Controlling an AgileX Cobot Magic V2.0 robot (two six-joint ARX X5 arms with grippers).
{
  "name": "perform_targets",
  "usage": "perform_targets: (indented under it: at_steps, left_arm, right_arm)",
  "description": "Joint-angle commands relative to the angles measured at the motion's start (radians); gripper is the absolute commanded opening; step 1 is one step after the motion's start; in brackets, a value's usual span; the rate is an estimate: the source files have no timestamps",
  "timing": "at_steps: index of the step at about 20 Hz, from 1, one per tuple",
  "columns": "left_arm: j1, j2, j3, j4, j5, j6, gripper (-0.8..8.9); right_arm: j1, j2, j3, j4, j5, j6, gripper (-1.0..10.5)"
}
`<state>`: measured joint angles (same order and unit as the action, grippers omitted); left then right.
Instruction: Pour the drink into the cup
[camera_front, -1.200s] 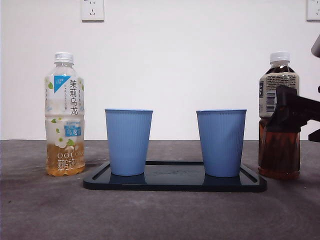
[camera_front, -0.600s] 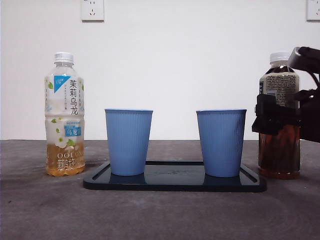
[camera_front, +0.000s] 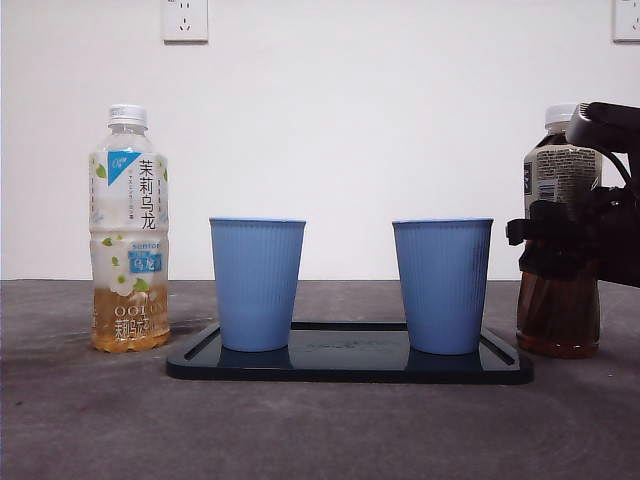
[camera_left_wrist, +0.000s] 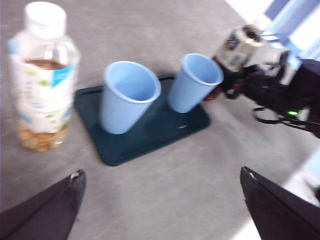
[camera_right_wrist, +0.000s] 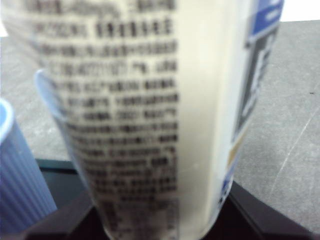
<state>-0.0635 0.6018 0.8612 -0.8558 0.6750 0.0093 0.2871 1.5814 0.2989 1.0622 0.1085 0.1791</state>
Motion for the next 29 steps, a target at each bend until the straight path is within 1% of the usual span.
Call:
perform_targets:
  at_steps: [1,5,9,11,15,18,19,22,25,27,29]
  left_arm:
    - [-0.003,0.004,0.018,0.022,0.061,0.002,4.96]
    - [-0.003,0.003,0.018,0.048,0.127,0.001,4.96]
    - [-0.005,0.003,0.018,0.076,0.165,-0.002,4.96]
    - [-0.005,0.004,0.018,0.082,0.165,-0.002,4.96]
    - [-0.011,0.003,0.018,0.088,0.165,-0.002,4.96]
    - [-0.031,0.004,0.018,0.096,0.165,-0.002,4.96]
    - [-0.039,0.004,0.018,0.098,0.165,-0.002,4.96]
    - [-0.059,0.004,0.018,0.117,0.165,-0.006,4.96]
    - [-0.081,0.004,0.018,0.132,0.165,-0.018,4.96]
    - [-0.094,0.004,0.018,0.131,0.165,-0.019,4.96]
    - [-0.106,0.004,0.018,0.131,0.165,-0.019,4.96]
  right_arm:
    - [0.004,-0.046,0.010,-0.051,0.005,-0.035,1.9]
    - [0.004,-0.195,0.020,-0.232,0.041,-0.089,1.9]
    - [0.006,-0.355,0.132,-0.600,0.075,-0.160,1.9]
    - [0.014,-0.410,0.224,-0.780,0.112,-0.222,1.9]
    - [0.047,-0.441,0.436,-1.108,0.188,-0.385,1.9]
    - [0.074,-0.439,0.556,-1.278,0.255,-0.532,1.9]
    - [0.086,-0.439,0.593,-1.324,0.295,-0.587,1.9]
    - [0.116,-0.436,0.655,-1.408,0.390,-0.744,1.9]
    - [0.155,-0.417,0.672,-1.462,0.498,-0.895,1.9]
    - [0.177,-0.391,0.672,-1.491,0.557,-0.961,1.9]
    - [0.197,-0.365,0.672,-1.493,0.605,-1.006,1.9]
